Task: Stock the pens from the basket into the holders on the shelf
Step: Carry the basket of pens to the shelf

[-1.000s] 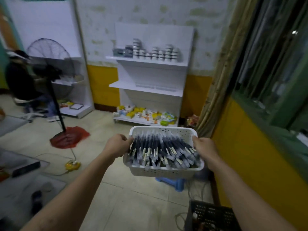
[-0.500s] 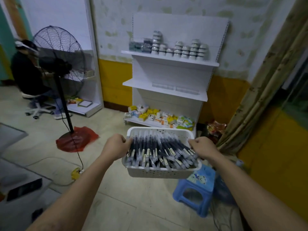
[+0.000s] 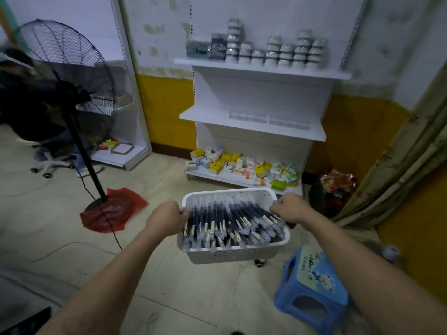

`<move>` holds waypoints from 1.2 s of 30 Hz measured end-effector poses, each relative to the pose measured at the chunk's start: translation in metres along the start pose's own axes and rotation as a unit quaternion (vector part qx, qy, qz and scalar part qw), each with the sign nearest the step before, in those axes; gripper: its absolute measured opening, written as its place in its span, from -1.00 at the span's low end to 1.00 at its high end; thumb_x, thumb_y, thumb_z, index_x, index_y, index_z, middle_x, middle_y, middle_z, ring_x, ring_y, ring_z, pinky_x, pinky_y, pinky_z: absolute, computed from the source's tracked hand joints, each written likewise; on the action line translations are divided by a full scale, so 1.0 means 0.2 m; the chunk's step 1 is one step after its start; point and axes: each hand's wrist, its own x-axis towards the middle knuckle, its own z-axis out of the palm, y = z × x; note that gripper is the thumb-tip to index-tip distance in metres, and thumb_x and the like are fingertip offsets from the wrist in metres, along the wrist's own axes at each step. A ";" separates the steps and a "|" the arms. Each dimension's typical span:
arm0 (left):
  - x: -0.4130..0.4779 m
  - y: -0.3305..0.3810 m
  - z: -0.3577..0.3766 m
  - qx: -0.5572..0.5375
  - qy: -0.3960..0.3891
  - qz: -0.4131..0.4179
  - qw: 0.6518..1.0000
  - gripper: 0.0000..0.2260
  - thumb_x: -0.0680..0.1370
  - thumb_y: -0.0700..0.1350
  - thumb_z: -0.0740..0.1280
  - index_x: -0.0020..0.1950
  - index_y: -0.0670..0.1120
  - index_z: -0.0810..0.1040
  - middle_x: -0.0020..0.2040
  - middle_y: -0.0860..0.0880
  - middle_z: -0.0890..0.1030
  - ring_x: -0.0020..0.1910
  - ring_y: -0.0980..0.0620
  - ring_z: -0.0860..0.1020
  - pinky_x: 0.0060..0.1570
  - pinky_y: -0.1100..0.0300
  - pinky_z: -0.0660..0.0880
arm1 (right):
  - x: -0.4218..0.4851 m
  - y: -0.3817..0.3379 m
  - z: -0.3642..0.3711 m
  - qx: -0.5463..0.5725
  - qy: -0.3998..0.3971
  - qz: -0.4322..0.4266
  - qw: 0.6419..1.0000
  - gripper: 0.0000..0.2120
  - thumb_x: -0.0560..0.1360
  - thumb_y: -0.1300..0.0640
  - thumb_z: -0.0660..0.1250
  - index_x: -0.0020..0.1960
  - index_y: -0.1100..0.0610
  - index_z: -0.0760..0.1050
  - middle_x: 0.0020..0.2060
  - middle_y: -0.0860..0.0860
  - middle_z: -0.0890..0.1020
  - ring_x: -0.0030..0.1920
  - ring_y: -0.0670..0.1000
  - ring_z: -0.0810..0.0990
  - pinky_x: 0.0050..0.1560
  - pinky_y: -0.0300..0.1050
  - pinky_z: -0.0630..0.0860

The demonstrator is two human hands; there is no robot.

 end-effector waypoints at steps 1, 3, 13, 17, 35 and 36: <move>0.10 0.01 0.01 0.011 -0.009 -0.003 1.000 -0.59 0.56 0.06 0.23 -0.42 -0.11 0.33 -0.46 -0.05 0.43 -0.46 -0.01 0.41 -0.43 0.21 0.30 | 0.10 -0.01 0.01 0.001 -0.011 0.001 1.000 -0.67 0.51 0.09 0.32 -0.39 0.14 0.37 -0.49 0.06 0.43 -0.43 0.06 0.43 -0.35 -0.16 0.36; 0.33 0.05 0.05 0.028 -0.024 -0.003 0.999 -0.60 0.56 0.07 0.23 -0.40 -0.12 0.36 -0.45 -0.05 0.44 -0.44 -0.02 0.43 -0.42 0.21 0.32 | 0.33 -0.01 0.03 0.010 -0.019 0.001 1.000 -0.70 0.50 0.09 0.33 -0.38 0.13 0.40 -0.49 0.05 0.46 -0.44 0.06 0.46 -0.36 -0.17 0.40; 1.35 0.47 0.07 0.002 -0.058 -0.006 0.998 -0.64 0.49 0.06 0.31 -0.43 -0.12 0.53 -0.54 0.03 0.51 -0.44 0.04 0.50 -0.45 0.23 0.37 | 1.35 -0.04 -0.23 0.046 0.016 -0.004 0.999 -0.68 0.50 0.12 0.29 -0.41 0.17 0.38 -0.59 0.08 0.40 -0.52 0.08 0.45 -0.40 -0.15 0.41; 1.66 0.56 0.09 0.004 -0.051 0.001 0.999 -0.65 0.49 0.03 0.32 -0.46 -0.08 0.48 -0.56 0.06 0.47 -0.48 0.08 0.45 -0.51 0.24 0.30 | 1.65 -0.09 -0.31 0.041 0.006 -0.007 0.999 -0.70 0.48 0.14 0.30 -0.40 0.16 0.42 -0.55 0.14 0.47 -0.50 0.12 0.54 -0.44 -0.05 0.50; 3.12 1.02 0.49 0.019 -0.179 0.157 0.971 -0.64 0.51 0.00 0.32 -0.43 -0.12 0.38 -0.46 -0.07 0.44 -0.45 0.03 0.41 -0.49 0.22 0.24 | 2.64 -0.08 -0.37 0.067 0.044 0.194 0.978 -0.64 0.56 0.10 0.27 -0.38 0.19 0.34 -0.51 0.13 0.42 -0.47 0.12 0.45 -0.31 -0.03 0.52; 3.15 1.06 0.51 0.022 -0.184 0.157 0.970 -0.64 0.51 0.01 0.32 -0.43 -0.12 0.39 -0.47 -0.07 0.45 -0.45 0.03 0.43 -0.49 0.23 0.25 | 2.67 -0.05 -0.38 0.070 0.038 0.204 0.976 -0.62 0.57 0.08 0.26 -0.37 0.20 0.34 -0.50 0.13 0.42 -0.46 0.12 0.46 -0.29 0.01 0.55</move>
